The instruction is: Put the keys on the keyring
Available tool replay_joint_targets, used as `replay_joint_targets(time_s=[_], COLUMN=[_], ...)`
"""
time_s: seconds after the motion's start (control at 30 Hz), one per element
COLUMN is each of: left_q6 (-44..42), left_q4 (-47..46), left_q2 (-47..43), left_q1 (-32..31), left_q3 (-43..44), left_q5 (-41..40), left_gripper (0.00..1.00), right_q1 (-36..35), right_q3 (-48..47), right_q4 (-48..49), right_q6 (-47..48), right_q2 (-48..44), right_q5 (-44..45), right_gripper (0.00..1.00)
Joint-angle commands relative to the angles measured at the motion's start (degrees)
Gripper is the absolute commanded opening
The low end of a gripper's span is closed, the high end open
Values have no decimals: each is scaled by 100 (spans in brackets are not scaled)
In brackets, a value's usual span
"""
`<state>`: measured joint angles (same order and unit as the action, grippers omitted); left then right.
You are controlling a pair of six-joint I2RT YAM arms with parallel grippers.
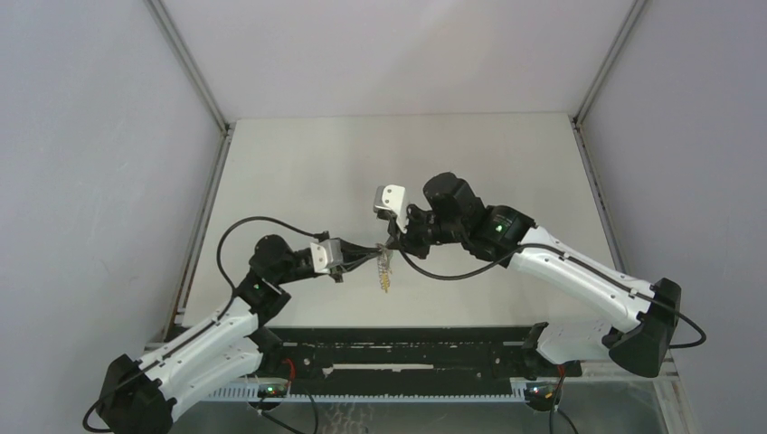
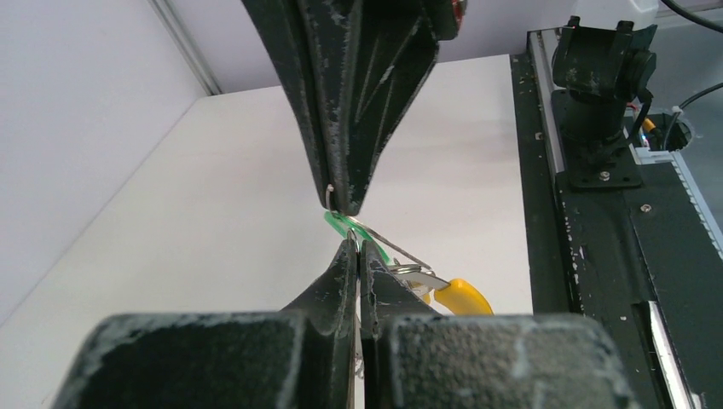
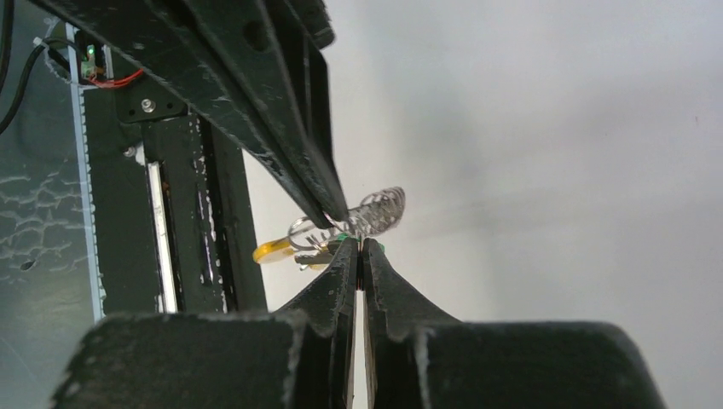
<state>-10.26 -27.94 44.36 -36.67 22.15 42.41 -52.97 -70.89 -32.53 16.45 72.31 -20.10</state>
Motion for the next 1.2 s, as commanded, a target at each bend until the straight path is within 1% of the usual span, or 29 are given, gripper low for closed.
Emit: replay_joint_targets(time_s=[0.0,0.17,0.33,0.5,0.53,0.67,0.8,0.9,0.97,1.07,1.17], left_q6=[-42,303,276,-122,-128,-120,-70,-33,-29,-36,-45], left_q4=[-284,-955,-959,-275,-256,-303,-374,-409,-414,-414,-415], left_q2=[-206,-373,-301,-328,-365,-505,-551,-527,-530,-531,-514], left_q1=[-81,-80,-82,-82,-80,-78,-78,-78,-78,-79,-78], left_q3=[99,-128,-173,-96,-113,-228,-281,-282,-290,-291,-303], left_q5=[228,143,-178,-1160,-1385,-2093,-2454,-2524,-2555,-2580,-2588], left_gripper=[0,0,0,0,0,0,0,0,0,0,0], right_q1=[225,275,284,621,686,834,1043,1096,1108,1180,1263], right_q3=[-307,-307,-85,465,575,1141,1529,1643,1715,1745,1758], right_q4=[251,27,193,273,281,389,313,147,220,480,993], right_q6=[-319,-398,-270,-174,-223,-606,-1029,-1248,-1332,-1349,-1357], right_q2=[59,209,31,-97,-91,-97,-128,153,427,979,1455], right_q5=[-43,-68,-121,9,52,718,863,1166,1280,1431,1455], right_gripper=[0,0,0,0,0,0,0,0,0,0,0])
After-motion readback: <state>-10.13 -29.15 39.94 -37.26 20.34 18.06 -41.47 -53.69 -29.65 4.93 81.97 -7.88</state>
